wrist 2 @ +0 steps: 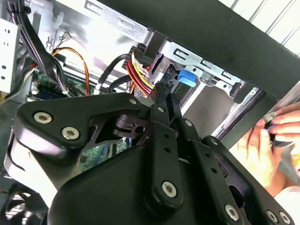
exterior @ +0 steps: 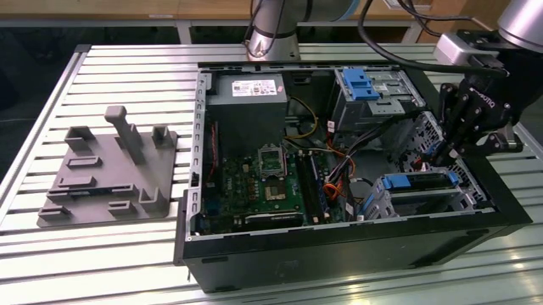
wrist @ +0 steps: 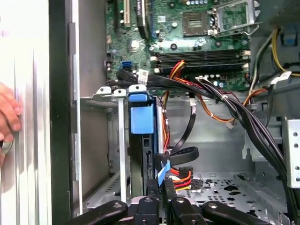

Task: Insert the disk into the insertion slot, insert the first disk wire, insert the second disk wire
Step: 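Insert the first disk wire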

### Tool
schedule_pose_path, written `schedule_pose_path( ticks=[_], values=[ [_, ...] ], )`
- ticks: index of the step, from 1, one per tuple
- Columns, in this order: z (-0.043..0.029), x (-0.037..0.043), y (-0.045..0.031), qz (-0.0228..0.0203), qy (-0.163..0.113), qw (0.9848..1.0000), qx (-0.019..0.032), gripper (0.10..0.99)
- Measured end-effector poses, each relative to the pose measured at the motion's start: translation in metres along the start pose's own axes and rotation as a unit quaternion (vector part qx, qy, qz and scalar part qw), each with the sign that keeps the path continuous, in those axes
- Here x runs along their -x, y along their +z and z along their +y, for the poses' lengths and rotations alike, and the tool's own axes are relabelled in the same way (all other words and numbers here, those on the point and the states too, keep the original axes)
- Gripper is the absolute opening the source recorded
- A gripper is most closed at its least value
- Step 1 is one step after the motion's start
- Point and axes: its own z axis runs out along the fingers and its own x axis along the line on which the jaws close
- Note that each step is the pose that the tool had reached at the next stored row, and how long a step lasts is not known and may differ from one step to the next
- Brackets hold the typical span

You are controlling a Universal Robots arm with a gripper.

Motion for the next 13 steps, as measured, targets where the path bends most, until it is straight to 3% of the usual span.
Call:
schedule_pose_path(
  ticks=[3, 5, 10, 13],
  values=[
    [0.002, 0.0, 0.0001, 0.0, -0.003, 1.0, -0.0033, 0.165],
    [0.0043, -0.0002, 0.0002, -0.0002, -0.004, 1.0, -0.0081, 0.165],
    [0.0094, -0.0004, 0.0003, -0.0012, -0.003, 0.9995, -0.0299, 0.165],
    [0.0146, -0.0007, -0.0028, -0.0013, -0.002, 0.9994, -0.0357, 0.165]
  ],
)
